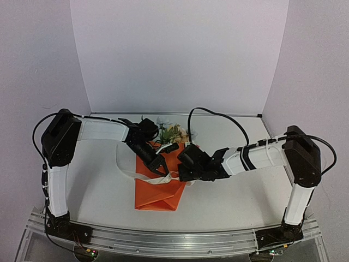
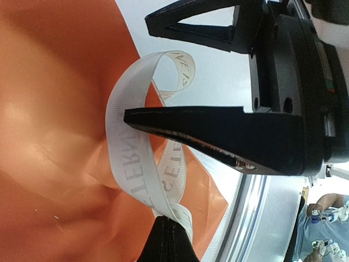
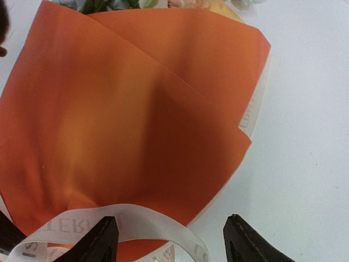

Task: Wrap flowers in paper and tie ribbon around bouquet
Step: Cross the ribbon over the folded bouquet.

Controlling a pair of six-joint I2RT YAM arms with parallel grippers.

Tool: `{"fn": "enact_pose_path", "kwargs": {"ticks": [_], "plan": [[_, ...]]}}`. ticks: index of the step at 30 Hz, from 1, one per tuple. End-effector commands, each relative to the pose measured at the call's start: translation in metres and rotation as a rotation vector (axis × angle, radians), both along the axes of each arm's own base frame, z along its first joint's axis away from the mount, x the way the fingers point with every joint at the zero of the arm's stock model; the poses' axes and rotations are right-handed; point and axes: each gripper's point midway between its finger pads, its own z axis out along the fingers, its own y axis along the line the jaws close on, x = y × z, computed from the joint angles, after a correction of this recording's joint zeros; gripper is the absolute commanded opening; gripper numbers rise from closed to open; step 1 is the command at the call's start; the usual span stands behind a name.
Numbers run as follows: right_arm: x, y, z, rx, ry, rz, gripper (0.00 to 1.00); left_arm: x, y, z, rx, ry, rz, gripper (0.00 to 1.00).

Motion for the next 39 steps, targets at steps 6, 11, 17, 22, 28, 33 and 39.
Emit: {"fn": "enact_pose_path", "kwargs": {"ticks": [6, 11, 17, 22, 28, 33, 39], "plan": [[-0.011, -0.023, 0.067, 0.059, 0.048, -0.117, 0.76, 0.002, -0.006, 0.016, -0.058, -0.012, -0.023, 0.00], [-0.035, -0.018, 0.067, 0.184, 0.211, -0.164, 0.66, 0.001, -0.006, 0.015, -0.060, -0.008, -0.020, 0.00], [-0.059, -0.006, 0.046, 0.263, 0.378, -0.214, 0.56, 0.002, -0.006, 0.016, -0.063, -0.009, -0.018, 0.00], [-0.060, 0.008, 0.032, 0.293, 0.430, -0.232, 0.56, 0.001, -0.007, 0.015, -0.064, -0.005, -0.019, 0.00], [-0.049, 0.017, 0.017, 0.318, 0.459, -0.285, 0.54, 0.000, -0.007, 0.018, -0.072, -0.002, -0.020, 0.00], [-0.037, 0.009, 0.013, 0.376, 0.441, -0.351, 0.56, -0.001, -0.006, 0.016, -0.067, 0.000, -0.019, 0.00], [-0.031, 0.010, 0.010, 0.419, 0.433, -0.371, 0.58, -0.001, -0.005, 0.016, -0.066, 0.000, -0.019, 0.00]]}}
